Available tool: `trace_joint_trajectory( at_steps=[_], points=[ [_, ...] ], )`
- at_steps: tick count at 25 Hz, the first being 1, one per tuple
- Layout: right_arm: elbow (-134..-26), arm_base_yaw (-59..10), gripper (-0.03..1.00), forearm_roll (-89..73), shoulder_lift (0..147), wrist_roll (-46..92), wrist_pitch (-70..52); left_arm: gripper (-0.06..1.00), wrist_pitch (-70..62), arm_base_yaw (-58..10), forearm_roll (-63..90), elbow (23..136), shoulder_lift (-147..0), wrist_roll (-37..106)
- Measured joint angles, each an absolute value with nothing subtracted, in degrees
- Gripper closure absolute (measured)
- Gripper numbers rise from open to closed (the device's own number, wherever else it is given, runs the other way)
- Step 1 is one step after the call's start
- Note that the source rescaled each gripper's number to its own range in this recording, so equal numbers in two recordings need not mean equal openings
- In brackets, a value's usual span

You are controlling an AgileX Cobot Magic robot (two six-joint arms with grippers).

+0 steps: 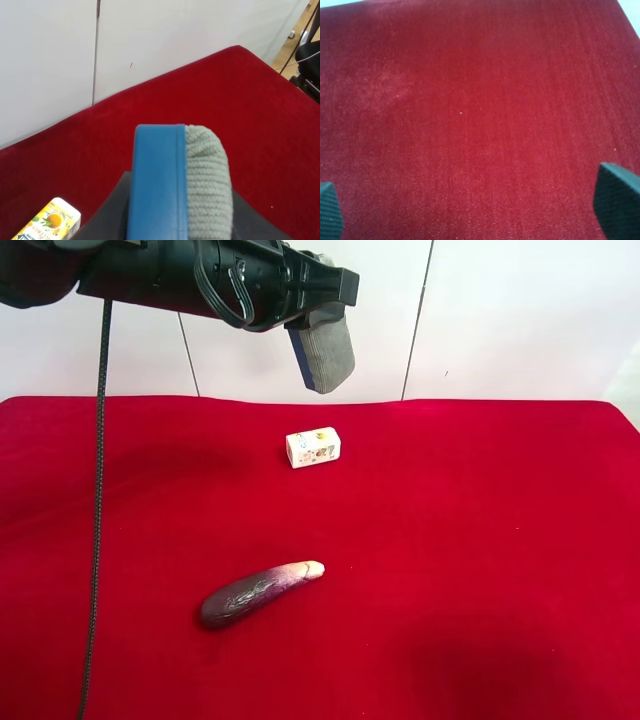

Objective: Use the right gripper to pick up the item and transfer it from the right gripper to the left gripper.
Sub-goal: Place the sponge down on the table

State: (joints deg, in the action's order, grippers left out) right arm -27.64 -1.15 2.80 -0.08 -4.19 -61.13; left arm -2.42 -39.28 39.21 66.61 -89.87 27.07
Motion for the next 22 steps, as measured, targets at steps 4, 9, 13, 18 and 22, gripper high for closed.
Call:
trace_joint_trajectory(
  at_steps=[4,9,13,18,22],
  points=[
    [-27.6,-1.2,-0.03,2.8,-0.1,-4.2,-61.1,0.92,-3.3,-39.3,39.2,66.6,-89.9,27.1],
    [-27.6,-1.2,-0.03,2.8,-0.1,-4.2,-61.1,0.92,-14.2,-36.7,34.4,67.3,-89.9,27.1],
    [-27.6,-1.2,-0.03,2.8,-0.1,-4.2,-61.1,0.92,-24.0,-31.9,32.3,68.0,-89.9,27.1],
    [-27.6,-1.2,-0.03,2.8,-0.1,-4.2,-61.1,0.92,-33.9,-23.5,30.7,68.0,-89.9,27.1],
    [-27.6,-1.2,-0.03,2.8,-0.1,-4.2,-61.1,0.92,-40.2,-17.6,28.5,68.1,-91.3,27.1]
  ],
)
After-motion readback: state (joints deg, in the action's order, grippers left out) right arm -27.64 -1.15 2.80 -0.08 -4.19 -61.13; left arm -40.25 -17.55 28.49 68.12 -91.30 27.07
